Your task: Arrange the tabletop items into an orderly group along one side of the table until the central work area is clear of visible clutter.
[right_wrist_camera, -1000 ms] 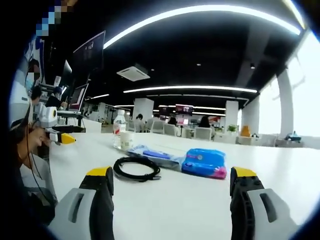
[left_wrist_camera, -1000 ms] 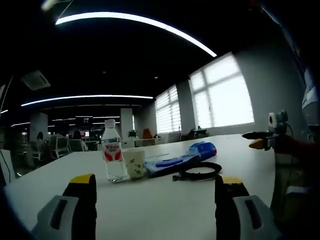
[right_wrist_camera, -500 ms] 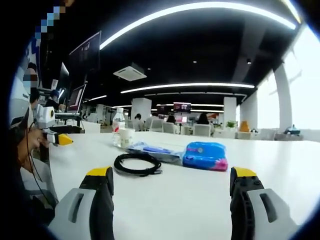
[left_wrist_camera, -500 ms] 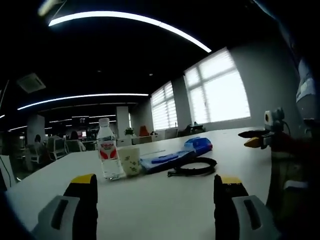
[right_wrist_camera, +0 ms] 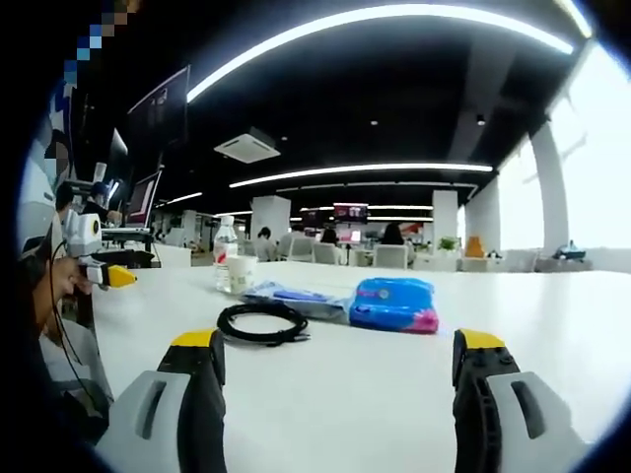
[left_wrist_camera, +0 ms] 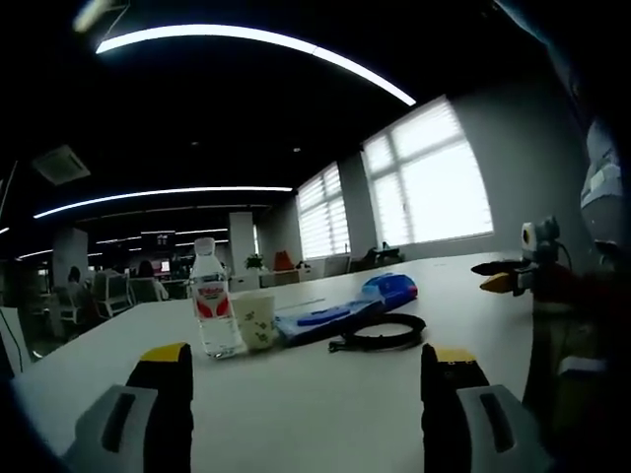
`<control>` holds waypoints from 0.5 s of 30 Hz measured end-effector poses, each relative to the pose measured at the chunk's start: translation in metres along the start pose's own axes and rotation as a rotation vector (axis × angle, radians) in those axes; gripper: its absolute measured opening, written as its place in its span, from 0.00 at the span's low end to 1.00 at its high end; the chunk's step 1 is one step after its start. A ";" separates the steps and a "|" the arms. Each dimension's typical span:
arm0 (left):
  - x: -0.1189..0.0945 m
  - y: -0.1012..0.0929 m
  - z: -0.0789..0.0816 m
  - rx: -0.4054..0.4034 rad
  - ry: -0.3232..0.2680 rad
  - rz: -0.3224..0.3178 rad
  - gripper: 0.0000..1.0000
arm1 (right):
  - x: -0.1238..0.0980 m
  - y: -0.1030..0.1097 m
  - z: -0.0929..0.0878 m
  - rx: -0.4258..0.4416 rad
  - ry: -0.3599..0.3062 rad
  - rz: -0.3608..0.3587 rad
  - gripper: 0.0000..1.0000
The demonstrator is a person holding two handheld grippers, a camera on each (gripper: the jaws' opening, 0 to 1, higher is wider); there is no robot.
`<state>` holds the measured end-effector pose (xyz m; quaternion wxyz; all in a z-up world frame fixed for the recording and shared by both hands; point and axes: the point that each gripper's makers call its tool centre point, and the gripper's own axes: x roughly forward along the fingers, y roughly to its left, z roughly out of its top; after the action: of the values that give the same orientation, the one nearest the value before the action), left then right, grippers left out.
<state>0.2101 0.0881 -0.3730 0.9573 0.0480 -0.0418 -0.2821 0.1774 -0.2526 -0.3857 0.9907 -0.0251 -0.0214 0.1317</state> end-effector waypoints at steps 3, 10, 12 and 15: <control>0.001 -0.003 -0.002 -0.008 0.001 -0.002 0.94 | 0.000 0.000 -0.002 0.013 0.004 0.003 0.92; -0.001 -0.008 -0.007 -0.009 0.017 -0.005 0.94 | -0.002 0.003 -0.003 0.018 0.002 0.014 0.91; -0.002 -0.008 -0.006 -0.009 0.012 -0.004 0.94 | -0.002 0.004 -0.002 0.018 0.000 0.014 0.91; -0.003 -0.008 -0.005 -0.005 0.009 -0.006 0.94 | -0.001 0.006 -0.001 0.020 -0.001 0.017 0.91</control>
<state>0.2038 0.0834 -0.3787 0.9567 0.0468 -0.0367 -0.2848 0.1749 -0.2474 -0.3875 0.9898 -0.0154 -0.0206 0.1401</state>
